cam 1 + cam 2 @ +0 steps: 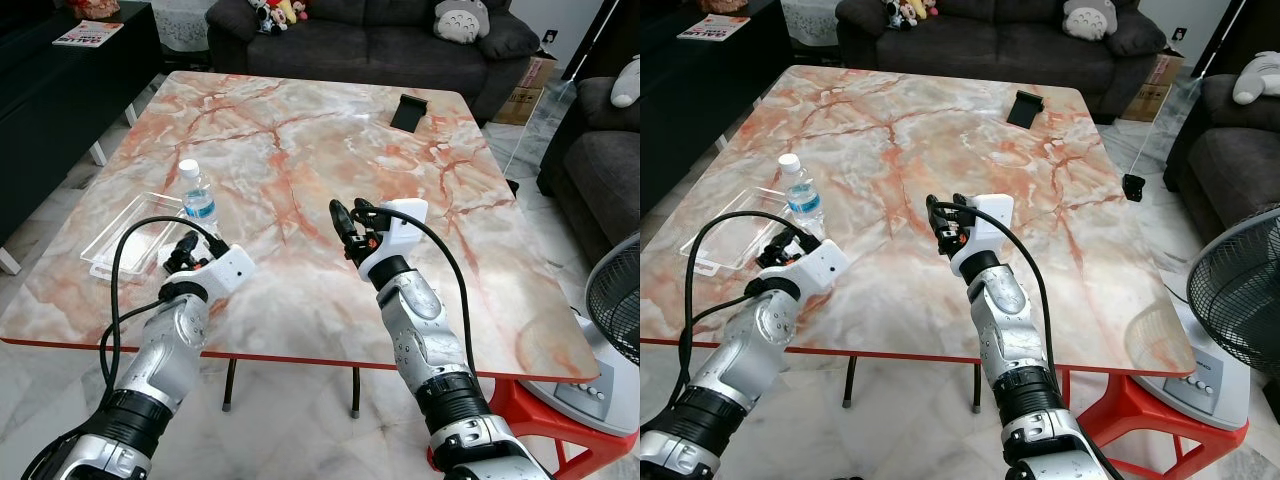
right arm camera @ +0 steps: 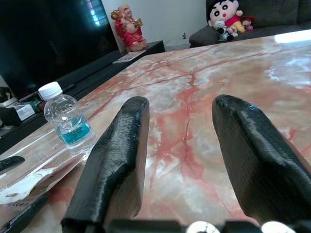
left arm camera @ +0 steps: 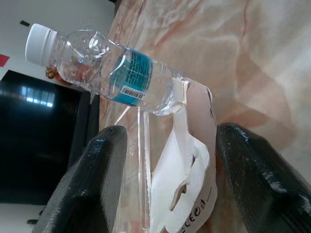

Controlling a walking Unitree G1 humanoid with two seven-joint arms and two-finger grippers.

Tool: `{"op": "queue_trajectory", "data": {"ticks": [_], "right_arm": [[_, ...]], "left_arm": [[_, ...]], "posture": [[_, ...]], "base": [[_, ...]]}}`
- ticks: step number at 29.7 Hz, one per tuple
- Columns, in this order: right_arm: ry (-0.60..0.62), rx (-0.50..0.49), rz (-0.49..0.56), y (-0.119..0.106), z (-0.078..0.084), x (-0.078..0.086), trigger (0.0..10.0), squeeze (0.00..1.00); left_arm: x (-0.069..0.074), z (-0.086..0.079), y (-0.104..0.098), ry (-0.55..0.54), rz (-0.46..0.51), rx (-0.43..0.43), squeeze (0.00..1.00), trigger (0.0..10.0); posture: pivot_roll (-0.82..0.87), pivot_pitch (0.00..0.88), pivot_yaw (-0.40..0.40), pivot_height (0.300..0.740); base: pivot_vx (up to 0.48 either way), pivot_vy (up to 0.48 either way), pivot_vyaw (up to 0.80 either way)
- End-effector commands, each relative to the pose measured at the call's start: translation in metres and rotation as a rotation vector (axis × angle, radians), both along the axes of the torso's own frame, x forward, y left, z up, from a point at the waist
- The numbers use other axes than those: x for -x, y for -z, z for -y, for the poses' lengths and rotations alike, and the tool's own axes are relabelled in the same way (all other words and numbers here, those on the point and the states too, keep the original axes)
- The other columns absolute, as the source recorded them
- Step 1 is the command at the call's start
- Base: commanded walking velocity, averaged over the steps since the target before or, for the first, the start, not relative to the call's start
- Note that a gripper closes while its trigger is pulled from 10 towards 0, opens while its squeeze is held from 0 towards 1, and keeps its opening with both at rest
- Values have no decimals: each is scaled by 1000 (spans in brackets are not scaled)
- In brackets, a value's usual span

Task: Picking trash to rubbish bin

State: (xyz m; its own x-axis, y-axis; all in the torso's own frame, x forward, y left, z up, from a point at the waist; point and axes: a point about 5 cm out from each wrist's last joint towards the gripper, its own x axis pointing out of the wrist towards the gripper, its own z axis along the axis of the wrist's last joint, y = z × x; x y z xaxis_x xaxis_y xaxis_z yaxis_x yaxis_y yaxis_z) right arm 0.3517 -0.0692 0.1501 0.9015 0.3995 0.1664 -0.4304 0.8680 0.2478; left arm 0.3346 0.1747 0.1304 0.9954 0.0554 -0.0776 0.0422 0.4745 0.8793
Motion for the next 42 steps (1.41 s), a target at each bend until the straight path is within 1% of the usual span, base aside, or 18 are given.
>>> {"op": "queue_trajectory", "data": {"ticks": [1,2,3,24,26,28,30,31,32,33,34,35,36,37,39,40,42], "right_arm": [[0,1,2,-2,0,-1,10000,0],[2,2,1,-2,1,-1,10000,0],[3,2,1,-2,1,-1,10000,0],[0,3,-5,0,0,-1,10000,0],[0,3,-5,0,0,-1,10000,0],[0,5,-6,0,0,-1,10000,0],[-1,5,-7,0,0,-1,10000,0],[-1,5,-7,1,0,-1,10000,0],[-1,5,-8,1,0,-1,10000,0],[-1,4,-8,1,-1,-2,10000,0],[-1,4,-7,0,-1,-2,10000,0],[0,4,-6,0,-1,-2,10000,0],[1,2,-2,-1,0,-2,10000,0],[1,2,-2,-1,0,-2,10000,0],[5,-3,6,-3,0,-2,10000,0],[5,-3,6,-3,0,-2,10000,0],[10,-8,14,-5,1,-3,10000,0]], "left_arm": [[-1,-2,0,-19,-5,2,0,10000],[-1,-1,1,-20,-7,6,0,3020],[-2,0,2,-18,-11,7,0,0],[0,4,9,-10,-41,43,0,0],[0,5,10,-15,-45,83,0,0],[2,9,12,-17,-44,146,0,0],[4,15,13,-14,-32,241,0,0],[5,20,11,14,-13,286,0,0],[6,23,10,35,1,314,0,0],[6,28,8,59,19,361,0,510],[7,31,6,66,42,394,0,510],[8,34,3,76,69,435,0,5882],[9,38,-1,94,92,476,0,10000],[9,38,-1,94,92,476,0,10000],[10,43,-9,122,145,507,0,10000],[10,43,-9,122,145,507,0,10000],[10,49,-18,147,197,528,0,10000]], "posture": [[35,83,-107,740],[35,84,-108,740],[35,84,-108,740],[38,90,-110,740],[39,88,-110,740],[38,87,-109,740],[40,85,-109,740],[42,85,-108,740],[42,85,-108,740],[42,83,-108,740],[42,83,-108,740],[42,82,-106,740],[42,82,-106,740],[42,82,-106,740],[43,74,-102,740],[43,74,-102,740],[44,70,-101,740]], "base": [[0,0,0],[0,0,0],[0,0,0],[0,0,0],[0,0,0],[0,0,0],[0,0,0],[0,0,0],[0,0,0],[0,0,0],[0,0,0],[0,0,0],[0,0,0],[0,0,0],[0,0,0],[0,0,0],[0,0,0]]}}
